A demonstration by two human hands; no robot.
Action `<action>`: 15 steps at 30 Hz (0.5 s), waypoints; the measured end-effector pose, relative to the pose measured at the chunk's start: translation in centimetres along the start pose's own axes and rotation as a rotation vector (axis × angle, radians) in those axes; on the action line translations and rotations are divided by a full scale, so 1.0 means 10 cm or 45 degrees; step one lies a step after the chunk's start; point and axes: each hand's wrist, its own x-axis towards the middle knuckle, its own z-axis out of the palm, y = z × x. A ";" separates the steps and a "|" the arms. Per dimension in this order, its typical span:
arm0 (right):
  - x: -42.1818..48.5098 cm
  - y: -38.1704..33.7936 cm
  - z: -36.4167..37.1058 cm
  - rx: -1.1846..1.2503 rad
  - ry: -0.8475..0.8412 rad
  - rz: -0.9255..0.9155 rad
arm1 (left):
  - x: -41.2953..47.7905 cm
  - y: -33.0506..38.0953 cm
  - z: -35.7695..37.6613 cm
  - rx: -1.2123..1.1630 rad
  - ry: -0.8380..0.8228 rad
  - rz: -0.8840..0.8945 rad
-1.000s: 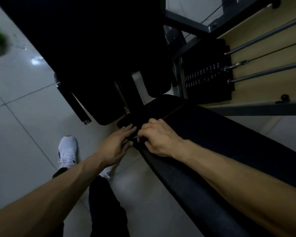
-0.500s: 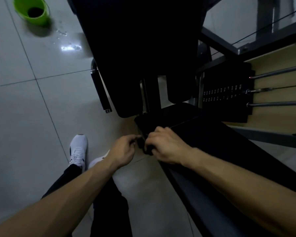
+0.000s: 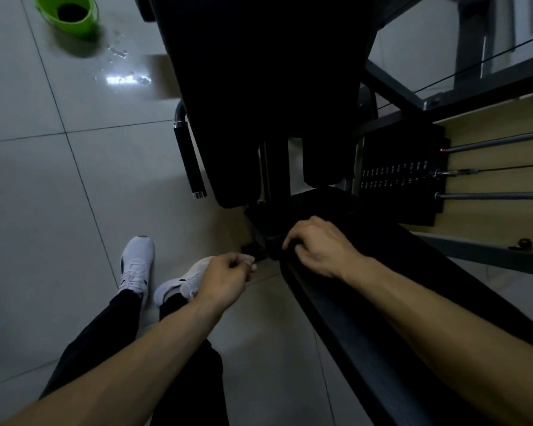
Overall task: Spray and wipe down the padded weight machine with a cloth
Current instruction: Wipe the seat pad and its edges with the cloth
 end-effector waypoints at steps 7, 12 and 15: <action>-0.21 -0.26 -0.12 0.775 0.294 0.179 | -0.36 0.52 0.14 -0.578 -0.262 -0.101; -0.42 -0.40 -0.07 1.057 -0.078 0.192 | -0.42 0.55 0.14 -0.658 -0.046 -0.089; -0.56 0.05 -0.14 0.220 -0.071 0.398 | -0.38 0.36 0.12 -0.469 0.107 -0.219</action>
